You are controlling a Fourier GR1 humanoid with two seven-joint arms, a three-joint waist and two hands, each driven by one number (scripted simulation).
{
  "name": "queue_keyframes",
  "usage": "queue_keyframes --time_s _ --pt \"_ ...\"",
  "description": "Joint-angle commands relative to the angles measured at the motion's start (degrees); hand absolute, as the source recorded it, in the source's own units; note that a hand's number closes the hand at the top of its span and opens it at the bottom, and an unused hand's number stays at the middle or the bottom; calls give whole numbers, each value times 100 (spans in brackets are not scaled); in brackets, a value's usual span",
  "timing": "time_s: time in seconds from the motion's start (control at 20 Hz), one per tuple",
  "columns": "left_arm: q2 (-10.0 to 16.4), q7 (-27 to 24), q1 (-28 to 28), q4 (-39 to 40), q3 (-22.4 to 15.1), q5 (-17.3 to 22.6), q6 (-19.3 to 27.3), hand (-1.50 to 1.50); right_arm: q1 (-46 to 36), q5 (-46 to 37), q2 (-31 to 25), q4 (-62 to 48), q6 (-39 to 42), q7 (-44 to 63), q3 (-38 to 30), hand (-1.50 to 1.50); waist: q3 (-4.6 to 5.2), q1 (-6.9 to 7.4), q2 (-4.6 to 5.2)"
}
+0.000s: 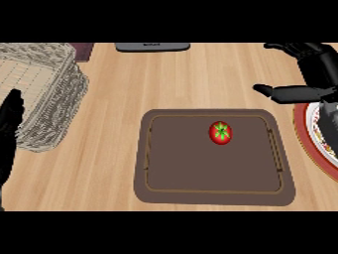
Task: Pick the tomato from the tray and place it in the plate
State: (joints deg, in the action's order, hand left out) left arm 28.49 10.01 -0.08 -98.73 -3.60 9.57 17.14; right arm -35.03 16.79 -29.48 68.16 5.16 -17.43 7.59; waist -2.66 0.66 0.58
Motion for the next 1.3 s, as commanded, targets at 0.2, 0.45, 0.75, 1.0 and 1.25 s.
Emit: queue_keyframes --time_s 0.2,0.45,0.75,1.0,1.25 --pt "-944 460 548 254 -952 612 -425 0 -175 -272 -513 -365 680 -384 95 -150 282 -102 102" --pt "-918 606 611 145 -966 595 -404 0 -276 -1275 -1069 -351 1305 -250 1032 -150 295 -84 99" --pt "-1100 462 707 366 -1101 631 -462 0 -621 -1842 -1271 -301 1606 35 1463 -150 288 -86 25" --pt "-1245 335 390 1119 -863 712 -635 0 -329 -2392 -794 276 1394 766 1891 -150 273 -99 -61" --pt "-1338 21 149 1638 -623 794 -1035 0 -397 -3026 -234 80 1268 1133 1824 -150 269 -34 -54"
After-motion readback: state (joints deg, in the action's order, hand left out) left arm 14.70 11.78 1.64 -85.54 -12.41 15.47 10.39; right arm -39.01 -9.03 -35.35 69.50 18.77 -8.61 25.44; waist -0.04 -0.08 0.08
